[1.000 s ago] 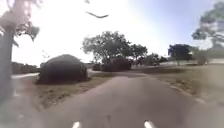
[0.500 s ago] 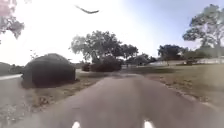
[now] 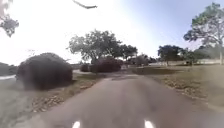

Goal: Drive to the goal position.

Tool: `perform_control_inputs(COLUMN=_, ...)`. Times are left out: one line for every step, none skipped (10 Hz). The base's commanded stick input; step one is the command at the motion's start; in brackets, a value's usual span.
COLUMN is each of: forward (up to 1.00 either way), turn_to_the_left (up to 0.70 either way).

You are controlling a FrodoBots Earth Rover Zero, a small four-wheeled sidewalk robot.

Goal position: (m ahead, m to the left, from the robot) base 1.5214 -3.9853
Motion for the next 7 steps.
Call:
perform_control_inputs(forward=1.00, turn_to_the_left=0.02)
perform_control_inputs(forward=1.00, turn_to_the_left=0.02)
perform_control_inputs(forward=1.00, turn_to_the_left=0.01)
perform_control_inputs(forward=1.00, turn_to_the_left=0.01)
perform_control_inputs(forward=1.00, turn_to_the_left=0.01)
perform_control_inputs(forward=1.00, turn_to_the_left=0.00)
perform_control_inputs(forward=1.00, turn_to_the_left=-0.01)
